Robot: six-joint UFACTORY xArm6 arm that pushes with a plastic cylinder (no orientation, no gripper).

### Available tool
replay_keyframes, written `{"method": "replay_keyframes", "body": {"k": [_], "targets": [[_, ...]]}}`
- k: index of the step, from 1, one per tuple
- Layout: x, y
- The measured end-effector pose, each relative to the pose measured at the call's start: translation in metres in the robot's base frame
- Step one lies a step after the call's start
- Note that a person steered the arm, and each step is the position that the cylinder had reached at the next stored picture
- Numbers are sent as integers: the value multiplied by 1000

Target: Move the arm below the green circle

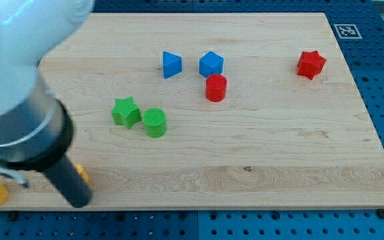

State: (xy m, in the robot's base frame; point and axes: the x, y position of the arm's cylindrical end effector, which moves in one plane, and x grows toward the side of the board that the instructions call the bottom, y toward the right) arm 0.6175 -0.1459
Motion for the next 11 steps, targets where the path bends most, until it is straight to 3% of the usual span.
{"method": "replay_keyframes", "body": {"k": [2,3,5,11], "targets": [[-15,77],[-15,82],[-62,119],[-77,63]]}}
